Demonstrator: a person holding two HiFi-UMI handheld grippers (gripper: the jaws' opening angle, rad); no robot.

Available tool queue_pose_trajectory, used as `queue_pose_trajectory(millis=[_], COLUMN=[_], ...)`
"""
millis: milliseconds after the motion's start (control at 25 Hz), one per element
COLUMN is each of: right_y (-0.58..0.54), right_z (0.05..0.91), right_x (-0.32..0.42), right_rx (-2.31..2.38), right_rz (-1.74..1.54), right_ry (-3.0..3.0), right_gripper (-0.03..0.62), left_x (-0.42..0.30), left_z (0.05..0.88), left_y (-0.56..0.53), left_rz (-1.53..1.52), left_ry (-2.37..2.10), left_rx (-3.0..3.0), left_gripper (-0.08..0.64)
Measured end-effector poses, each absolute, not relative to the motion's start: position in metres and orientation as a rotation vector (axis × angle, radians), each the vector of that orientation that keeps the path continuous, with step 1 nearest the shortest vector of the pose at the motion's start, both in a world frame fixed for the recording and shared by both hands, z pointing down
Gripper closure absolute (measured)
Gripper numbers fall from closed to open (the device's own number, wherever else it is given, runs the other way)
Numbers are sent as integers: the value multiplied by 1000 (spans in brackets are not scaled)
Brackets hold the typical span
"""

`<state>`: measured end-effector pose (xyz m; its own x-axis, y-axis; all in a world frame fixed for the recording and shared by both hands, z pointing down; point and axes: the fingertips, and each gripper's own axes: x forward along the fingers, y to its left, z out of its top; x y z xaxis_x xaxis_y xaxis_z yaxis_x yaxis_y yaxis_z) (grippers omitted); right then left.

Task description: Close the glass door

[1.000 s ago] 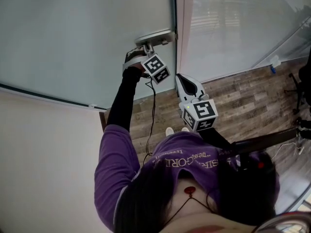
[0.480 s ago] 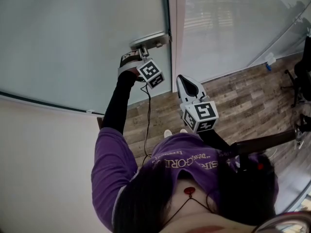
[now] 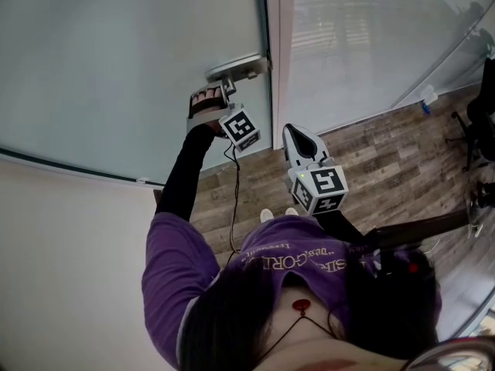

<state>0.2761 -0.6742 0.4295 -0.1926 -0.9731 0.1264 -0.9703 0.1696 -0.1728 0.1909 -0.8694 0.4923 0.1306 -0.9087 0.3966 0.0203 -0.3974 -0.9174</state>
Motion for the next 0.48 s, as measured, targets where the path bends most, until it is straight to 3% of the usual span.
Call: queue_pose_trajectory(millis=[320, 480], right_y=[-675, -676], right_z=[427, 424], right_x=[274, 270], right_rx=[-1978, -1959], right_rz=[-329, -321], right_ry=[2404, 2421], right_gripper=[606, 606], left_x=[183, 167], left_z=[477, 428], left_y=[-832, -811], left_rz=[-1254, -1029], left_ry=[972, 1151], left_rx=[-1666, -1619], left_gripper=[408, 411])
